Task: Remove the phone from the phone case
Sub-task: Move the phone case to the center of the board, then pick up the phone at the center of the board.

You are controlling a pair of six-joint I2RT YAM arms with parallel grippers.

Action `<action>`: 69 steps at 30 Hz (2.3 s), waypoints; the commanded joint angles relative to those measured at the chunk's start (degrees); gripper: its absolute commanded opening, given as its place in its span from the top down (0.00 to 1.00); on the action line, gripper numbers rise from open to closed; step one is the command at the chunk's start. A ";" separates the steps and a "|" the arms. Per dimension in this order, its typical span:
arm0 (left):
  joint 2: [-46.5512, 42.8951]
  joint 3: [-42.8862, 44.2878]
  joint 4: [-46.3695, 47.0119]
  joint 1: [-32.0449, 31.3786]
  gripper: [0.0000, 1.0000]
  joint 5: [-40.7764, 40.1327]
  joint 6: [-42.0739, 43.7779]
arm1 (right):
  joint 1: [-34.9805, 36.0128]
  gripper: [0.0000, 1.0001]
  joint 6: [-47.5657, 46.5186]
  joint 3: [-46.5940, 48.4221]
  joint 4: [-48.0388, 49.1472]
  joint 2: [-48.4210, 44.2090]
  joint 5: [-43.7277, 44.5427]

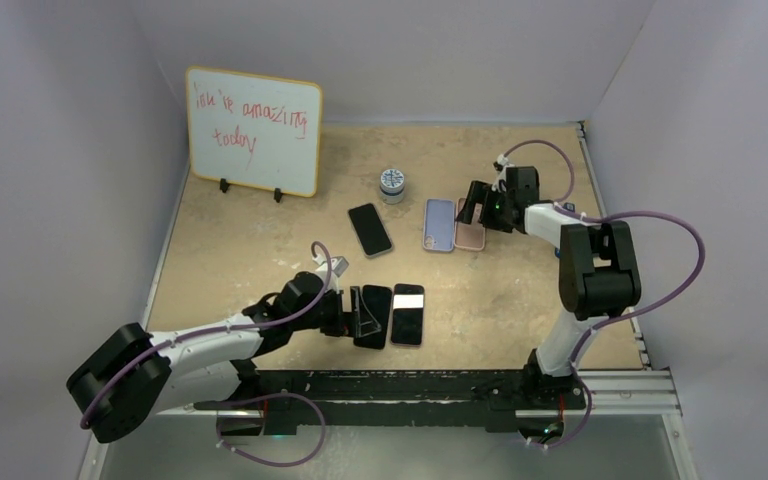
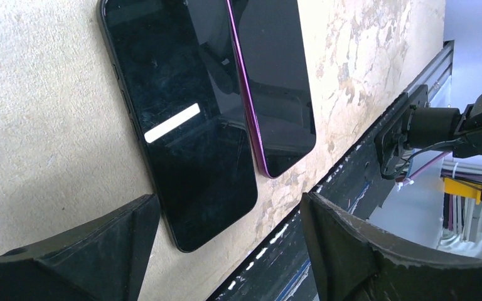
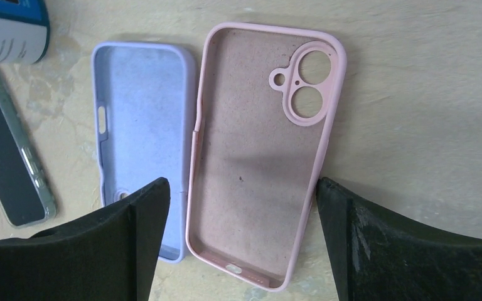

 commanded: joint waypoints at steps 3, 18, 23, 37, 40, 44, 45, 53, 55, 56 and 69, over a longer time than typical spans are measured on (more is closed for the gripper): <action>-0.57 -0.36 3.49 -0.33 0.15 0.01 -1.44 | 1.99 0.14 -2.06 1.15 -2.60 0.88 -1.65; -1.17 1.52 3.85 -0.22 0.13 -4.68 -2.00 | 5.93 0.12 -2.06 -2.37 -2.53 -9.20 7.07; -5.04 2.20 0.63 0.57 0.10 -8.41 -1.38 | 9.89 0.11 -1.10 -5.72 1.39 -15.11 10.41; -20.01 3.47 -15.13 4.59 0.06 -21.47 1.56 | 33.60 0.01 -1.21 -2.57 6.10 -11.15 19.19; -25.18 3.21 -19.36 4.62 0.06 -25.13 2.26 | 36.61 0.01 -0.88 0.57 5.48 -7.28 21.21; -30.33 3.49 -24.62 4.58 0.06 -28.83 2.94 | 39.93 0.01 -0.65 6.03 3.26 -1.00 25.61; -31.22 3.49 -25.26 4.62 0.06 -29.36 3.12 | 40.52 0.01 -0.56 7.59 2.80 0.19 26.31; -34.44 3.00 -27.46 4.62 0.06 -30.92 3.91 | 42.62 0.01 0.27 17.14 -2.85 8.46 30.17; -34.98 2.69 -27.33 4.55 0.06 -30.87 4.10 | 42.83 0.01 0.44 19.18 -5.09 10.40 31.11; -35.20 2.58 -27.29 4.58 0.06 -30.87 4.24 | 42.90 0.01 0.64 20.12 -6.04 11.19 31.81; -39.04 2.00 -29.36 4.54 0.06 -31.65 4.65 | 43.11 0.01 1.18 26.70 -11.27 18.31 32.96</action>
